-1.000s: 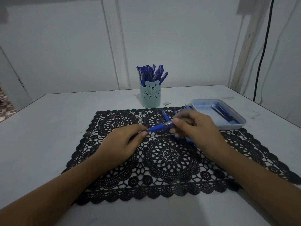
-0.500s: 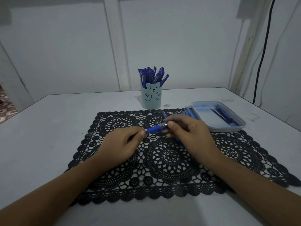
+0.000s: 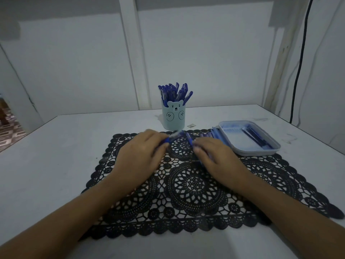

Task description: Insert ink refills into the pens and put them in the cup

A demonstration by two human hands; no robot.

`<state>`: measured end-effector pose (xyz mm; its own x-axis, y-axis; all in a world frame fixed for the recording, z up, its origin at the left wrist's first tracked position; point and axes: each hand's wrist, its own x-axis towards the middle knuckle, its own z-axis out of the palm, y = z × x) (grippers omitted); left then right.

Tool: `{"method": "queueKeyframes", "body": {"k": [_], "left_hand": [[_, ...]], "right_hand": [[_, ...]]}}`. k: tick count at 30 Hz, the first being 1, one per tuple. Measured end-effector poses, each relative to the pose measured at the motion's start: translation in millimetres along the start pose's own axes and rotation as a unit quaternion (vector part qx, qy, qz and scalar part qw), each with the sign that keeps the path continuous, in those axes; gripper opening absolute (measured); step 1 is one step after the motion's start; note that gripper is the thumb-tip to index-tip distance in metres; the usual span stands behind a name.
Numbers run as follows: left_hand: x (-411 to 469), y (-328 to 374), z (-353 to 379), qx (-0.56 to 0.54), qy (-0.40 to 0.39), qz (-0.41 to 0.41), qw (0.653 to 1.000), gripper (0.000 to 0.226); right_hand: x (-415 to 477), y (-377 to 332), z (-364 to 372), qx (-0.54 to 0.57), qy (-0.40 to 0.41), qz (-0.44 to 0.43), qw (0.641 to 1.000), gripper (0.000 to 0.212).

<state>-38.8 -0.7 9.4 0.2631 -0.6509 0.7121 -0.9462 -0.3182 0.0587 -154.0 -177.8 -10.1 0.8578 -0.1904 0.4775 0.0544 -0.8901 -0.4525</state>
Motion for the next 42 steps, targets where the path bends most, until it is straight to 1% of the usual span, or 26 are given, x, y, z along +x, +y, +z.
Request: {"method": "queueKeyframes", "body": {"k": [1,2,4,5,7,11,12,14,19,22,24,26,27,29,31,33,35,37,39,41,42], "left_hand": [[8,-1,-4,-0.02,0.013,-0.033,0.999,0.025],[19,-2,-9,-0.042,0.03,-0.066,0.997,0.023],[47,-8,-16,-0.073,0.067,-0.126,0.987,0.02],[64,-12,-20,-0.085,0.082,-0.149,0.982,0.02],[101,-23,-24,-0.116,0.106,-0.177,0.972,0.024],[167,-38,-24,-0.162,0.143,-0.163,0.963,0.054],[180,-40,-22,-0.165,0.149,-0.162,0.961,0.058],[201,-44,-14,-0.162,0.153,-0.164,0.961,0.058],[212,-50,19,-0.105,0.1,-0.162,0.976,0.049],[203,-55,41,-0.082,0.04,-0.16,0.983,0.045],[196,-56,52,-0.075,0.0,-0.169,0.983,0.037],[190,-58,58,-0.057,-0.007,-0.175,0.983,0.026],[188,-59,59,-0.045,-0.006,-0.176,0.983,0.027],[184,-62,60,-0.032,-0.015,-0.179,0.983,0.036],[180,-64,56,-0.047,-0.012,-0.181,0.982,0.035],[176,-62,50,-0.066,0.016,-0.175,0.982,0.032],[168,-55,42,-0.073,0.061,-0.168,0.981,0.032],[150,-44,34,-0.062,0.103,-0.153,0.981,0.029],[127,-33,28,-0.063,0.123,-0.14,0.981,0.025],[100,-19,22,-0.105,0.102,-0.166,0.975,0.018],[87,-12,20,-0.131,0.067,-0.204,0.968,0.014]], "right_hand": [[1,8,4,-0.076,-0.028,-0.009,0.997,0.059],[2,13,6,-0.125,-0.061,0.001,0.99,0.059],[2,16,9,-0.153,-0.131,0.05,0.978,0.054],[2,16,10,-0.157,-0.151,0.062,0.974,0.053],[3,13,9,-0.168,-0.158,0.06,0.971,0.053],[2,14,9,-0.17,-0.152,0.056,0.972,0.052],[2,14,9,-0.167,-0.151,0.054,0.973,0.052],[2,15,10,-0.159,-0.144,0.05,0.975,0.051],[2,20,12,-0.163,-0.142,0.038,0.976,0.052],[2,20,13,-0.159,-0.137,0.035,0.977,0.052],[1,21,13,-0.162,-0.138,0.034,0.977,0.052],[2,19,12,-0.162,-0.135,0.031,0.977,0.052],[1,19,12,-0.163,-0.132,0.029,0.977,0.052],[2,19,12,-0.165,-0.12,0.023,0.979,0.052],[2,19,12,-0.169,-0.099,0.023,0.98,0.051],[2,18,15,-0.188,-0.035,0.004,0.981,0.052],[2,21,17,-0.221,0.033,-0.021,0.975,0.039],[2,22,19,-0.208,0.055,-0.029,0.976,0.027],[1,21,21,-0.198,0.062,-0.029,0.978,0.024],[1,20,23,-0.193,0.085,-0.016,0.977,0.024],[2,19,23,-0.19,0.103,-0.007,0.976,0.024]]}}
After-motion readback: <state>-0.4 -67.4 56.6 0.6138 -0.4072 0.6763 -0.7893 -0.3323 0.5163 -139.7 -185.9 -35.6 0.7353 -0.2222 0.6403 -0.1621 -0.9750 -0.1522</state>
